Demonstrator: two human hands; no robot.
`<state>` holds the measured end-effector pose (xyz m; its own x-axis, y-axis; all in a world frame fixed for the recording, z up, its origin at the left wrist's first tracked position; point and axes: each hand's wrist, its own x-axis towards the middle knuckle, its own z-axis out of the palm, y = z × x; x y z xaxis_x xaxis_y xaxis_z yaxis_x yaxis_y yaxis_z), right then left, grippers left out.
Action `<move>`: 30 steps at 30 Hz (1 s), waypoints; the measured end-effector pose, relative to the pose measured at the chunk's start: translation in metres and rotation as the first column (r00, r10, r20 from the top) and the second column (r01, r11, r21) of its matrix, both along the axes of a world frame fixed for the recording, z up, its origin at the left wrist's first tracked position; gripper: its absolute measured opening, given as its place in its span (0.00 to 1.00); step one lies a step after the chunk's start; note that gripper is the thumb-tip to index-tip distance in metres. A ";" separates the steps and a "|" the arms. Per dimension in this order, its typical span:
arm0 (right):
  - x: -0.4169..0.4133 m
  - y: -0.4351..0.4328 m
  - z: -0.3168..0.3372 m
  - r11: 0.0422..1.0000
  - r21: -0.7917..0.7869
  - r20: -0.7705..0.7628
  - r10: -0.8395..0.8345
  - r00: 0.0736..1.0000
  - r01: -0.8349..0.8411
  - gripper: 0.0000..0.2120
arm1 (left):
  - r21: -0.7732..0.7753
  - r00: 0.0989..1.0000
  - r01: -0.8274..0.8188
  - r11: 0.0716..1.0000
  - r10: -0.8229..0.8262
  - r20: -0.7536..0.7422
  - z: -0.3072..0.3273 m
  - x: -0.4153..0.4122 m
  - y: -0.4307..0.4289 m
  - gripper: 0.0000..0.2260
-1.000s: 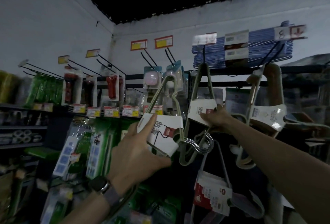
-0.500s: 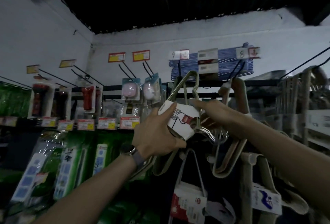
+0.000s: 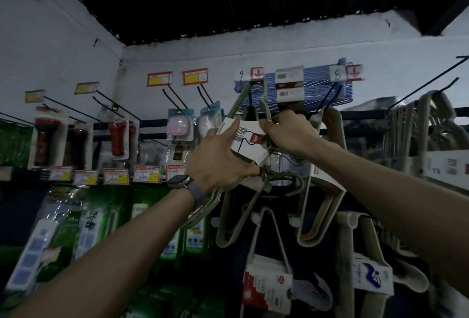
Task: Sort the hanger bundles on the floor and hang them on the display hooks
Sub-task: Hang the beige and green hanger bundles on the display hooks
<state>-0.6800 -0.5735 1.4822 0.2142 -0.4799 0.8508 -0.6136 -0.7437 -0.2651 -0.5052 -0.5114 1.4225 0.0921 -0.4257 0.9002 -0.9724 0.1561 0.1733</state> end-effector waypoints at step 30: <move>0.037 -0.114 -0.018 0.980 0.010 -0.239 -0.190 0.952 0.198 0.16 | 0.027 0.993 0.059 0.998 -0.056 -0.099 -0.046 0.015 -0.151 0.54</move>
<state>-0.6435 -0.6876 1.4643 0.3064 -0.5592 0.7703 -0.7935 -0.5971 -0.1178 -0.4900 -0.6628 1.3763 0.1542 -0.4594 0.8747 -0.9400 0.2044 0.2731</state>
